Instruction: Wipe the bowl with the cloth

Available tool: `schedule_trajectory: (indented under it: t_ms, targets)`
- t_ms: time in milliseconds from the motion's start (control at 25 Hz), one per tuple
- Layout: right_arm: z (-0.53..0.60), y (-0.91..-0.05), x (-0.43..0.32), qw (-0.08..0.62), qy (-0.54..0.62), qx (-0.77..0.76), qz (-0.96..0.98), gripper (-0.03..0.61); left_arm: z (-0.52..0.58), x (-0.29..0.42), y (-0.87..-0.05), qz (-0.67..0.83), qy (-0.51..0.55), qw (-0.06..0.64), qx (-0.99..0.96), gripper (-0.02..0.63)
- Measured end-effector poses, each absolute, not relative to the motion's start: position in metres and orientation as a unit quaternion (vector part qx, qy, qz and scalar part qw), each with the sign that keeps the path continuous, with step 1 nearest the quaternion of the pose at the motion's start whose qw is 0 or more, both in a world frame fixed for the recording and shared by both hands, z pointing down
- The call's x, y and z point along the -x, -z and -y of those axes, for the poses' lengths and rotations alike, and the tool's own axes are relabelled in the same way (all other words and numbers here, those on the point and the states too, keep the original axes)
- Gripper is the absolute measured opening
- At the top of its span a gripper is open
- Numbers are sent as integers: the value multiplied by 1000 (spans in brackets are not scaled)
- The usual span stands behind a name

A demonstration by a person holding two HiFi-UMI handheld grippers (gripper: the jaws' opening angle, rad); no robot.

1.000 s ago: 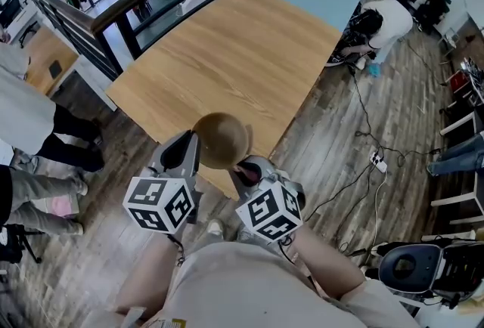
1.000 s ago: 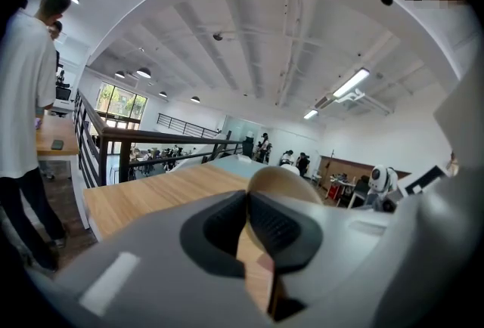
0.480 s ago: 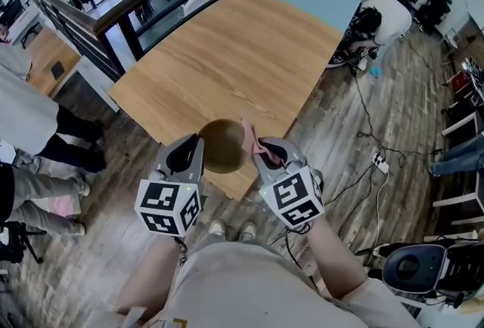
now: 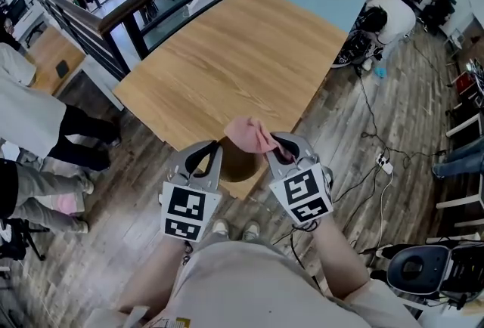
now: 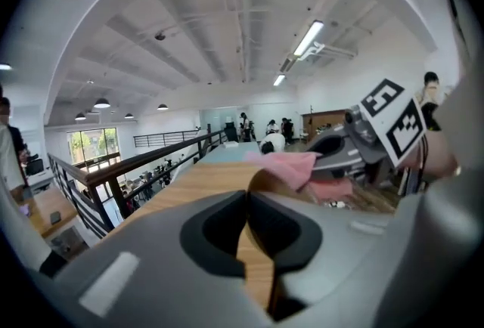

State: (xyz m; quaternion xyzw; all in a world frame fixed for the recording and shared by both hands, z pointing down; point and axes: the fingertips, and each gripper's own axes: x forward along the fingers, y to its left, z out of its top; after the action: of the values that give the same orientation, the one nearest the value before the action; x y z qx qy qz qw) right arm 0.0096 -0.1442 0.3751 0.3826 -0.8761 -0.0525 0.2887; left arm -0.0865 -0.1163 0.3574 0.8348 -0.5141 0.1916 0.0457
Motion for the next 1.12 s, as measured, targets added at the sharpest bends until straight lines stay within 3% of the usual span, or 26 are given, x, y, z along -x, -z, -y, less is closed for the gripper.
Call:
schedule_trajectory:
  t_ms: [480, 880, 1120]
  targets:
    - [119, -370, 32, 271, 80, -322, 904, 15, 95, 49, -395, 459, -237, 61, -854, 14]
    - [141, -396, -2, 269, 26, -371, 889, 15, 112, 89, -429, 497, -203, 191, -821, 14]
    - [149, -420, -14, 269, -10, -384, 883, 15, 126, 112, -441, 511, -189, 229, -806, 14]
